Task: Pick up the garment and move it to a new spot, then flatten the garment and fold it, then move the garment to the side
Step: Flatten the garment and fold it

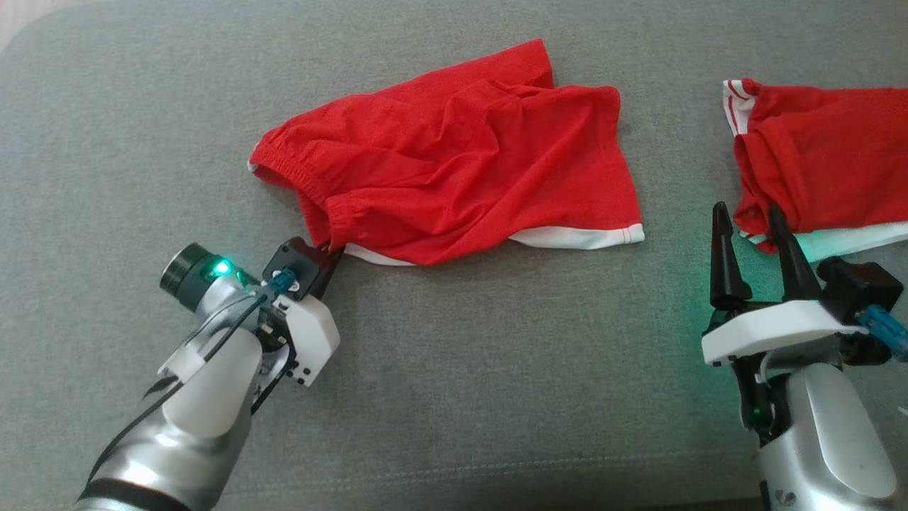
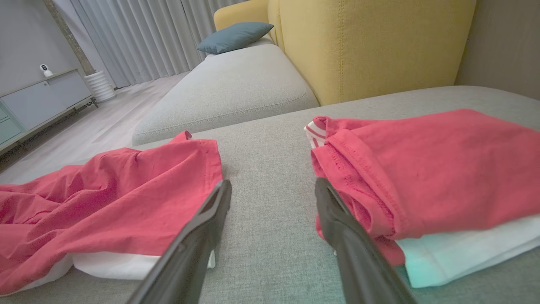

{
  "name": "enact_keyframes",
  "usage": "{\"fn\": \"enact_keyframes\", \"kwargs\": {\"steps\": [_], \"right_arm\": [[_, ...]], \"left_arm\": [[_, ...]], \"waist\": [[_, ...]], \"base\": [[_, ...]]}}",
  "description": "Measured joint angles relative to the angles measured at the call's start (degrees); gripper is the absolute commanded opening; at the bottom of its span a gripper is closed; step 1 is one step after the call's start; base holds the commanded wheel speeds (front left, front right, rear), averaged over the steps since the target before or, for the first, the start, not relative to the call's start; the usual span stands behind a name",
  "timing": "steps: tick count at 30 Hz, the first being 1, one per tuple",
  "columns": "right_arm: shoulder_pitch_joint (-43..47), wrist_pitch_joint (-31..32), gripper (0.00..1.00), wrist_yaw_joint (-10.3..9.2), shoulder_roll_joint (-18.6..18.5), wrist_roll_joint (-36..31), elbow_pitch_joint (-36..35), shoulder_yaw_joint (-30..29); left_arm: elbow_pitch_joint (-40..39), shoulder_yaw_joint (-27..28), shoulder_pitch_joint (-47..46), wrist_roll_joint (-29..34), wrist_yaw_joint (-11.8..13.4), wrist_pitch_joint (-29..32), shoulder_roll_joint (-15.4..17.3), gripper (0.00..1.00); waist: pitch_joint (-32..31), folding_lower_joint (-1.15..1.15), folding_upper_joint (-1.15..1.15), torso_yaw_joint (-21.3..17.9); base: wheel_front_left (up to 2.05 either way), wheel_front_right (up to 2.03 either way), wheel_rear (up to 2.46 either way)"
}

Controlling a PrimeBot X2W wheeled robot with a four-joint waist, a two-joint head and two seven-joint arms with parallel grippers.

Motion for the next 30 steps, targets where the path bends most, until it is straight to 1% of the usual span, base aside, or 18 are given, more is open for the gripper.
{"fn": "enact_keyframes", "kwargs": {"steps": [6,11,15,18,23,30], "right_arm": [[0.0,0.7,1.00,0.00,0.0,-0.1,0.7,0.5],[0.1,2.2,1.00,0.00,0.0,-0.7,2.4,3.0],[0.1,4.4,1.00,0.00,0.0,-2.1,5.2,5.0],[0.1,5.2,1.00,0.00,0.0,-2.6,7.7,5.4],[-0.8,6.1,1.00,0.00,0.0,-1.6,12.0,5.5],[-4.5,6.0,1.00,0.00,0.0,3.2,16.3,6.2]], "left_arm": [[1.0,-0.3,-0.6,-3.8,0.0,-1.3,-0.7,0.00],[-0.4,-0.2,-0.6,-6.2,0.0,-1.8,-1.0,0.00],[-2.5,-0.5,-0.4,-7.7,0.0,-1.8,-1.1,0.00],[-4.1,-0.5,0.0,-8.3,0.0,-1.7,-1.1,0.00],[-6.8,-0.7,0.5,-8.5,0.2,-1.1,-1.1,0.00],[-9.3,-1.3,1.9,-9.1,0.9,0.1,-0.7,0.00]], "waist": [[-0.9,0.00,0.00,1.3],[-1.8,0.00,0.00,2.7],[-2.4,0.00,0.00,3.8],[-2.5,0.00,0.00,4.4],[-2.5,0.00,0.00,4.9],[-2.3,0.00,0.00,5.3]], "base": [[0.00,0.00,0.00],[0.00,0.00,0.00],[0.00,0.00,0.00],[0.00,0.00,0.00],[0.00,0.00,0.00],[0.00,0.00,0.00]]}}
